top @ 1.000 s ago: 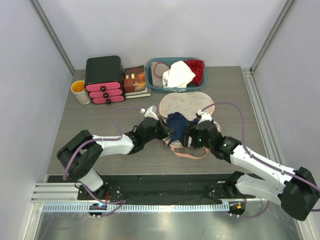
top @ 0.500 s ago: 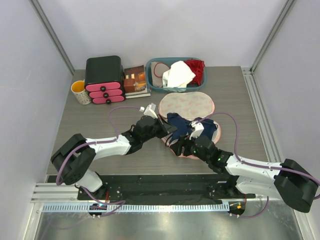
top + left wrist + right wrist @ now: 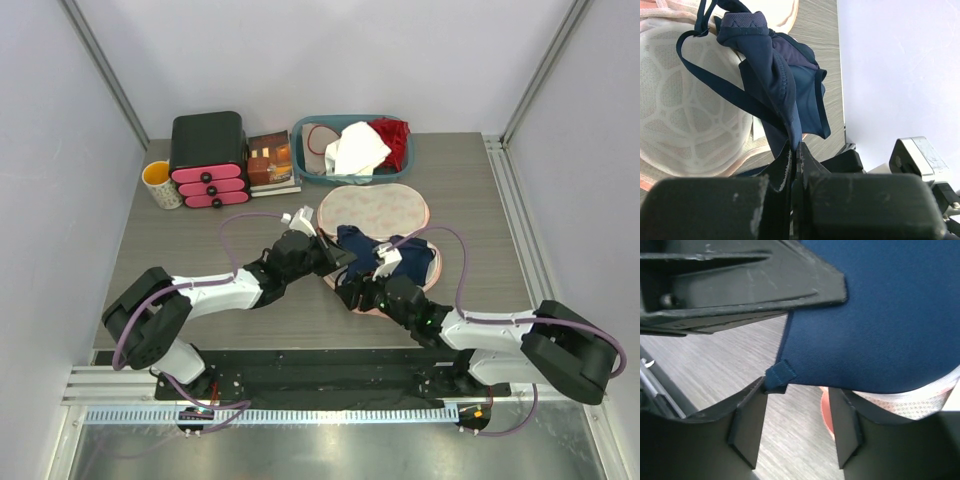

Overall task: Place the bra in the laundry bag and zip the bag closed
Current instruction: Adjust the bra in the laundry bag.

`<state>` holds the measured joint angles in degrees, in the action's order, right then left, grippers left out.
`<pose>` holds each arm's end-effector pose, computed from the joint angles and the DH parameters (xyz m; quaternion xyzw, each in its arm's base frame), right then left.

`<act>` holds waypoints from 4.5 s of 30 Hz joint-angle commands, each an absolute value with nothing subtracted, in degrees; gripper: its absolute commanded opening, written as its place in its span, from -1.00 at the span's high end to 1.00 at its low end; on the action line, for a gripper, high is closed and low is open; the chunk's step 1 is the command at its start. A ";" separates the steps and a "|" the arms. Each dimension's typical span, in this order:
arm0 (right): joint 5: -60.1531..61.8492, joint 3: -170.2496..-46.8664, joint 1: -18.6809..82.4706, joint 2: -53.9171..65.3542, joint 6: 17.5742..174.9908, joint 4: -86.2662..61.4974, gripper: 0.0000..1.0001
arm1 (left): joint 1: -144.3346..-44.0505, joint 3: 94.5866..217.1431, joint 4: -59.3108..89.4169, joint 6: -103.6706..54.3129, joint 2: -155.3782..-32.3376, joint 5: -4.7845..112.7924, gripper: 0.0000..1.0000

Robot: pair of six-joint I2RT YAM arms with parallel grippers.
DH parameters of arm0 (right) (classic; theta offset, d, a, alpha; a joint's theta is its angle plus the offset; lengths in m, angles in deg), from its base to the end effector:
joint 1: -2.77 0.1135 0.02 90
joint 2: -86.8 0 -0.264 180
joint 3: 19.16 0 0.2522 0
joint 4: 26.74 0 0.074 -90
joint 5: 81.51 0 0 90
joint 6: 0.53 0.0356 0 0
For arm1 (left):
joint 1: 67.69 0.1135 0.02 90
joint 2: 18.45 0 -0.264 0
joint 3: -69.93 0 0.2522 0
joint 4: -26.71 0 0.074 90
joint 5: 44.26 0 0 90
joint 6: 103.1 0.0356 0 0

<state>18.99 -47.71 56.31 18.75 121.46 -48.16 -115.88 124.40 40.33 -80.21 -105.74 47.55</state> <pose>0.1357 0.1727 0.1641 -0.0979 0.8019 0.3427 0.4796 0.2145 -0.2415 0.2045 -0.1249 0.8054 -0.4962 0.2991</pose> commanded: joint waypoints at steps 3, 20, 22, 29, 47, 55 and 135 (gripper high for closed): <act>27.73 -45.06 56.82 16.05 119.35 -59.28 0.15 | -115.59 126.50 42.48 -79.98 -105.64 48.47 0.99; 32.13 -44.71 59.89 20.43 118.12 -50.16 0.74 | -114.98 129.48 38.26 -74.98 -106.87 47.94 0.99; 31.43 -43.22 60.95 23.51 117.42 -49.63 0.55 | -114.98 129.75 38.44 -75.06 -107.22 48.55 1.00; 25.81 -44.26 61.22 21.42 114.26 -53.32 -0.12 | -114.89 130.01 38.53 -75.77 -106.78 49.35 1.00; 36.95 -48.92 61.57 10.86 114.08 -63.52 0.23 | -114.98 129.75 37.56 -76.12 -105.99 49.61 1.00; 44.96 -46.55 61.57 10.16 112.23 -63.69 0.97 | -114.80 128.96 36.77 -74.97 -106.96 49.08 1.00; 26.51 -63.16 59.90 13.94 129.11 -22.47 0.03 | -102.06 116.48 44.76 -85.17 -115.57 58.57 0.33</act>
